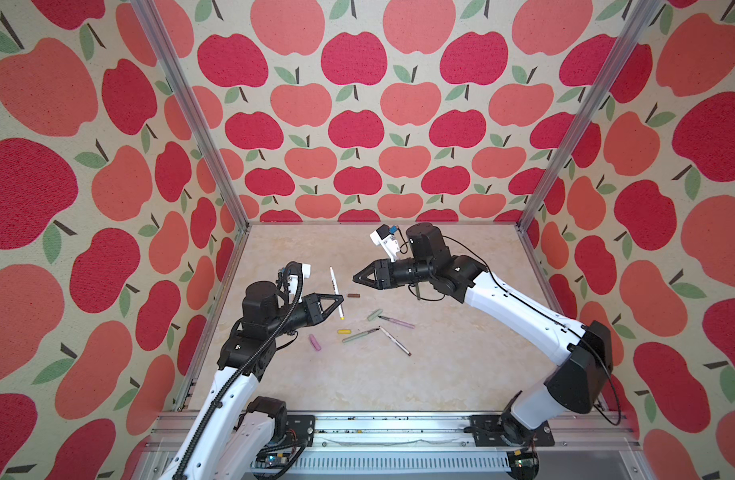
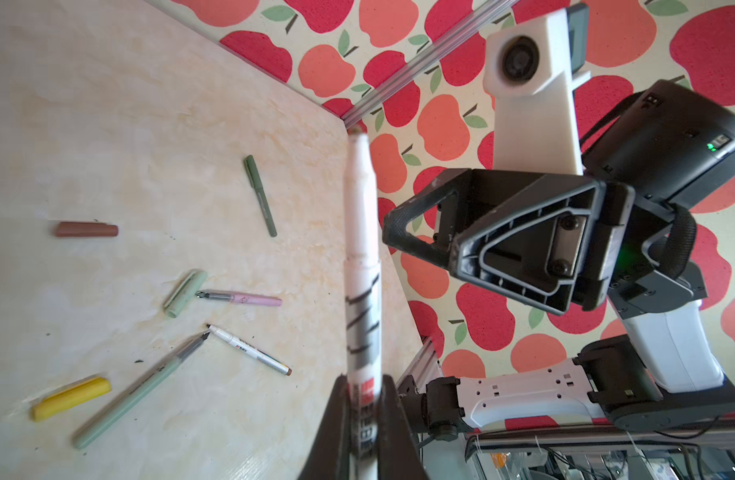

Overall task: Insert the pens into the pen caps
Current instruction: 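Close the left gripper on the white marker while the right gripper releases, then move the right gripper down toward the yellow cap on the table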

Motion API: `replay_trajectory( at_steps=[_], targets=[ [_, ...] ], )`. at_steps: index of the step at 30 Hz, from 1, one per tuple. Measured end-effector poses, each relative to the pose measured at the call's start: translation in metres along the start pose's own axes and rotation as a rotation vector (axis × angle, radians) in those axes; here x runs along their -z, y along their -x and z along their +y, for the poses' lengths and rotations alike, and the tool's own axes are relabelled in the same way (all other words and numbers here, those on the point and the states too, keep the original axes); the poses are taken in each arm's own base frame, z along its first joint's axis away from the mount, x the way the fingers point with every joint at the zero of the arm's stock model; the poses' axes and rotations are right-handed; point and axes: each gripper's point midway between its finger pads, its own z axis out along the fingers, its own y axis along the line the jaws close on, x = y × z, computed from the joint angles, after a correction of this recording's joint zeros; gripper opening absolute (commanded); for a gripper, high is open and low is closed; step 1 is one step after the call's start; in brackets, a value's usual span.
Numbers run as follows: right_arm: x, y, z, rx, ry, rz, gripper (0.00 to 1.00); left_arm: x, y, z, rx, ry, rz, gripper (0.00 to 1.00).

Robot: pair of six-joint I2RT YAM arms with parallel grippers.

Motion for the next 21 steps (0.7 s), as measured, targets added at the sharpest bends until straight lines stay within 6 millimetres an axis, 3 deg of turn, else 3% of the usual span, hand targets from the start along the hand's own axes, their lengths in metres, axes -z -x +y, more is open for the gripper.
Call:
replay_trajectory(
  at_steps=[5,10,17,21],
  targets=[
    [-0.008,-0.013,-0.027,0.048,-0.154,0.074,0.48,0.02,-0.019,0.028,0.086,0.179,0.005,0.0],
    [-0.047,-0.04,-0.059,0.095,-0.268,0.235,0.53,0.04,-0.042,0.051,0.176,0.322,0.024,0.0],
    [-0.104,-0.103,-0.1,0.208,-0.353,0.523,0.58,0.057,-0.06,0.054,0.236,0.372,0.02,0.0],
    [-0.124,-0.126,-0.121,0.288,-0.398,0.629,0.61,0.061,-0.064,0.053,0.253,0.374,0.012,0.0]
  ],
)
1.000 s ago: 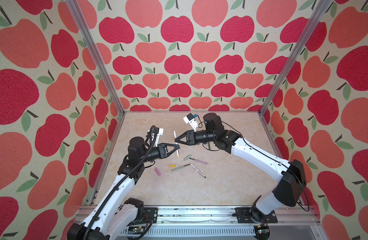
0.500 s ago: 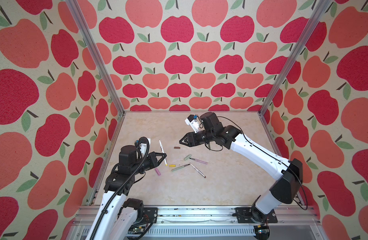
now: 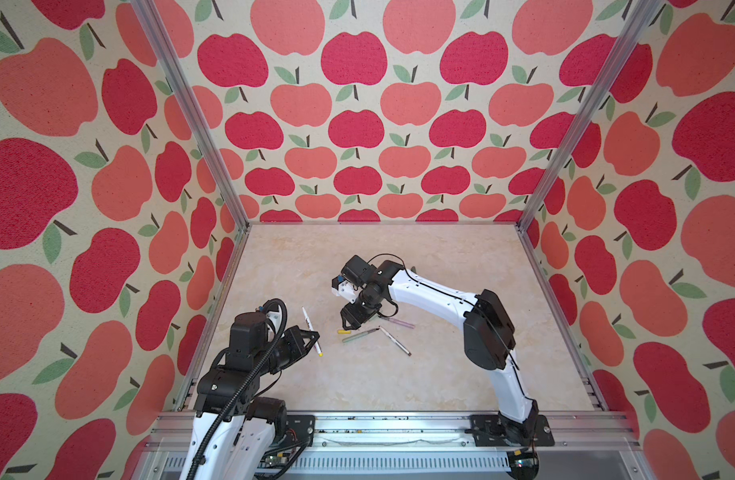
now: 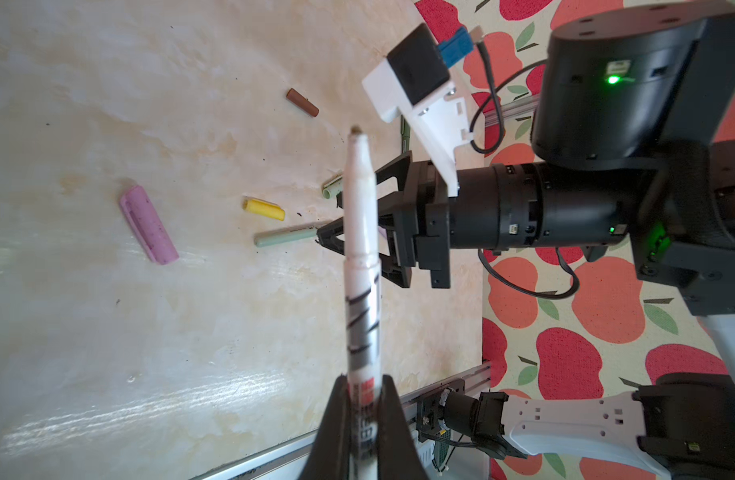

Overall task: Insert the pens into the pen caps
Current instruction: 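Move the right gripper down toward the yellow cap on the table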

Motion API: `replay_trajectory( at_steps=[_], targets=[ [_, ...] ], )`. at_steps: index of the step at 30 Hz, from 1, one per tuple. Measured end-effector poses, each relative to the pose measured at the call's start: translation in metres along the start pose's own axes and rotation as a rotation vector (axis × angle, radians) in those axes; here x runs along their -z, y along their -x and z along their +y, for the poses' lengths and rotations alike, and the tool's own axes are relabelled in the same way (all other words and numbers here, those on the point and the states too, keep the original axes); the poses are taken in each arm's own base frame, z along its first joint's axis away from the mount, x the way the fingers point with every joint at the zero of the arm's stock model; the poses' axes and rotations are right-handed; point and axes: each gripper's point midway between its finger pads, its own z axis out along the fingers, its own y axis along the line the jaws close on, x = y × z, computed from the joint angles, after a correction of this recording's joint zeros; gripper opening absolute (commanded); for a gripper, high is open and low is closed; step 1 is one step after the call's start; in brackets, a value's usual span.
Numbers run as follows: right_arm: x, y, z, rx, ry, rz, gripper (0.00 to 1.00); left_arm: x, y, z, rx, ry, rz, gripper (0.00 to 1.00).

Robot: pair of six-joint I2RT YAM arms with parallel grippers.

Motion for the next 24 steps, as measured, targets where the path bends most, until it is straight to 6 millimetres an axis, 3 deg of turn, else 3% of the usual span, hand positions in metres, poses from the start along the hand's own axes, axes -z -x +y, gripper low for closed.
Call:
replay_trajectory(
  at_steps=[7,19,24],
  targets=[
    [-0.034,-0.009,-0.018,0.111,-0.109,0.091,0.65,0.002,-0.005,0.003,0.017,0.007,0.008,0.0],
    [-0.052,-0.011,-0.031,0.184,-0.214,0.121,0.66,-0.013,0.003,0.007,0.072,0.042,0.044,0.0],
    [-0.052,0.0,-0.036,0.194,-0.247,0.089,0.67,-0.019,0.007,0.009,0.082,0.053,0.057,0.0]
  ],
)
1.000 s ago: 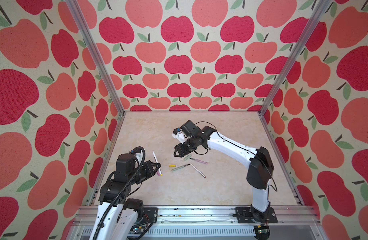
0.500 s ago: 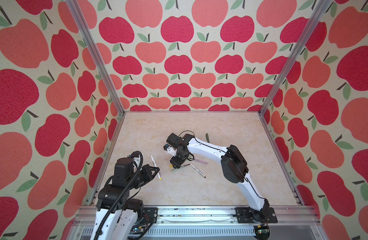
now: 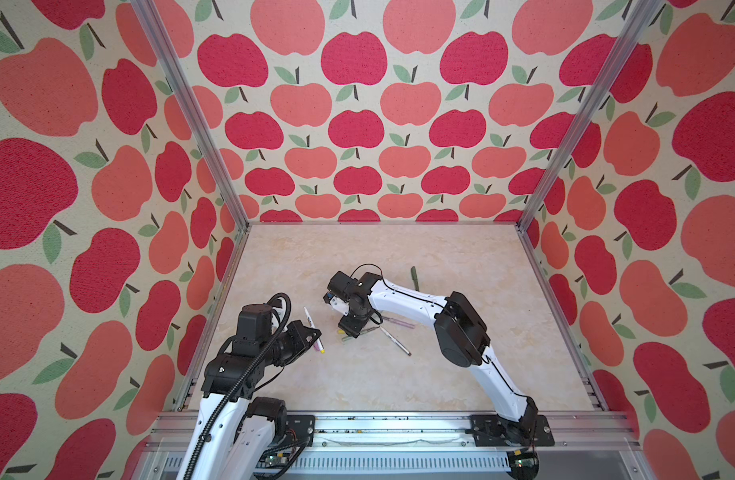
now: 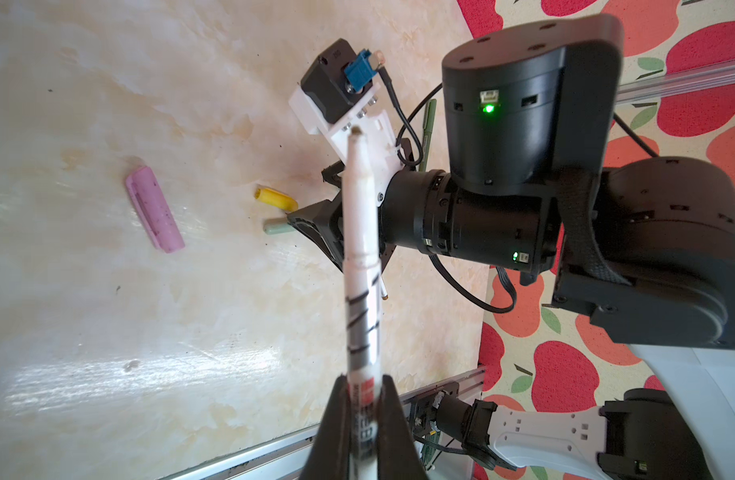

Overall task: Insert the pens into the pen caps
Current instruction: 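Move the right gripper down toward the yellow cap on the table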

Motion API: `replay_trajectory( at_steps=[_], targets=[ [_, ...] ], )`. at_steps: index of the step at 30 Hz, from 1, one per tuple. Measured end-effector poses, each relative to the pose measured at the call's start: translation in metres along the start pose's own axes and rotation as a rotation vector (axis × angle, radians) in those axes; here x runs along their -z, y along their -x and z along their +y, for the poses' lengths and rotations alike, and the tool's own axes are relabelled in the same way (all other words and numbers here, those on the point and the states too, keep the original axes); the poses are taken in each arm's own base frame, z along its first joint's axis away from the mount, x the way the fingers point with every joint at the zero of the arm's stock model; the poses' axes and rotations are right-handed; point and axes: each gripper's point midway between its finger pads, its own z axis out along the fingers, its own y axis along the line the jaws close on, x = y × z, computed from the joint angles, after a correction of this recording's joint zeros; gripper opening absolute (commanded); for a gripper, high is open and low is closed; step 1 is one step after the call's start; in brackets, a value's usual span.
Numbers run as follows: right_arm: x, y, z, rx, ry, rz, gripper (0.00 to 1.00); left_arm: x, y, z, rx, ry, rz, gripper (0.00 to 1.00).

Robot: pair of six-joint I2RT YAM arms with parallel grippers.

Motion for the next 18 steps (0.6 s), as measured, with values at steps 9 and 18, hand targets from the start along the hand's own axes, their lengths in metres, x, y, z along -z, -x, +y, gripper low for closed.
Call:
replay_trajectory(
  at_steps=[9,18],
  targets=[
    [-0.011,0.013,-0.012,0.0,-0.057,-0.013,0.67,-0.001,0.004,-0.003,-0.009,-0.011,-0.011,0.0],
    [-0.013,0.03,-0.03,-0.04,-0.099,-0.043,0.67,0.003,0.003,-0.007,-0.021,-0.031,-0.02,0.0]
  ],
)
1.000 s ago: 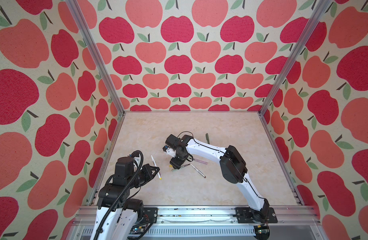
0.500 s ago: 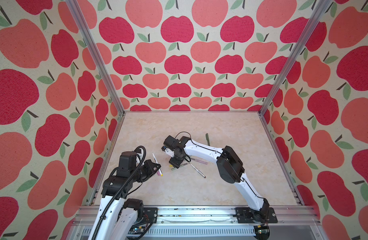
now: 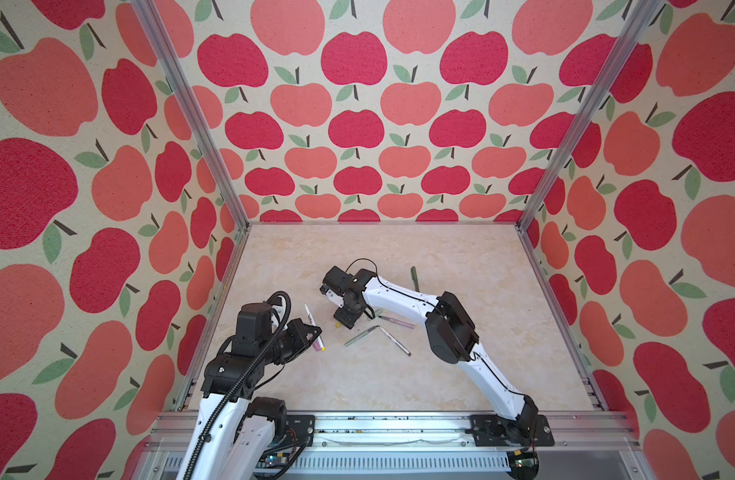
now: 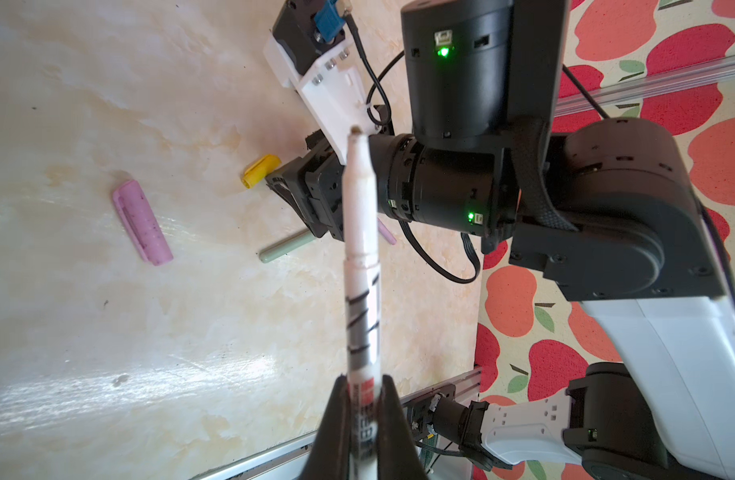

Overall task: Insert the pens into the pen caps
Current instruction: 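Move the right gripper down toward the yellow cap on the table, then grasp the yellow cap with the right gripper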

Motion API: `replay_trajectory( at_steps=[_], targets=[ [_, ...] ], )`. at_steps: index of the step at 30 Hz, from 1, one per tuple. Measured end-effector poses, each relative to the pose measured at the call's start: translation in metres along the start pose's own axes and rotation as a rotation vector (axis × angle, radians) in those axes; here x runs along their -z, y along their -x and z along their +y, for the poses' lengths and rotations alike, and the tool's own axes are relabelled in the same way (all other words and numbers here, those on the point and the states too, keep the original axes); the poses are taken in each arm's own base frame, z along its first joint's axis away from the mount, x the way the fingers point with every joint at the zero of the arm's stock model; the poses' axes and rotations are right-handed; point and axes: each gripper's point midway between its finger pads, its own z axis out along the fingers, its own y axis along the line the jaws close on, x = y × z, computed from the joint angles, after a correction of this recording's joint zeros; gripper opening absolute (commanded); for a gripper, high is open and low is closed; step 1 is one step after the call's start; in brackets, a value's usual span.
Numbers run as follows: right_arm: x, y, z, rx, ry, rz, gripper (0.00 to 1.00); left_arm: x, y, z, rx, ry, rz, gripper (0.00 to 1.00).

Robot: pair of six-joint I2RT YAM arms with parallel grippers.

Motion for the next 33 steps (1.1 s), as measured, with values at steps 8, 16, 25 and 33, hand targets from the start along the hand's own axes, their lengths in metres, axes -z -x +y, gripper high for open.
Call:
replay_trajectory(
  at_steps=[8,16,25,33],
  targets=[
    [-0.004,0.02,-0.018,-0.056,-0.065,-0.034,0.67,0.006,-0.001,-0.004,-0.024,-0.022,-0.022,0.0],
    [-0.004,0.022,-0.022,-0.163,-0.079,-0.033,0.65,0.008,-0.001,-0.004,-0.053,-0.026,-0.034,0.0],
    [0.025,0.024,-0.011,-0.319,0.0,-0.093,0.59,0.016,-0.005,-0.006,-0.089,-0.043,-0.055,0.0],
    [0.029,0.033,0.01,-0.394,0.086,-0.114,0.5,0.025,-0.011,-0.009,-0.109,-0.072,-0.077,0.0]
  ],
)
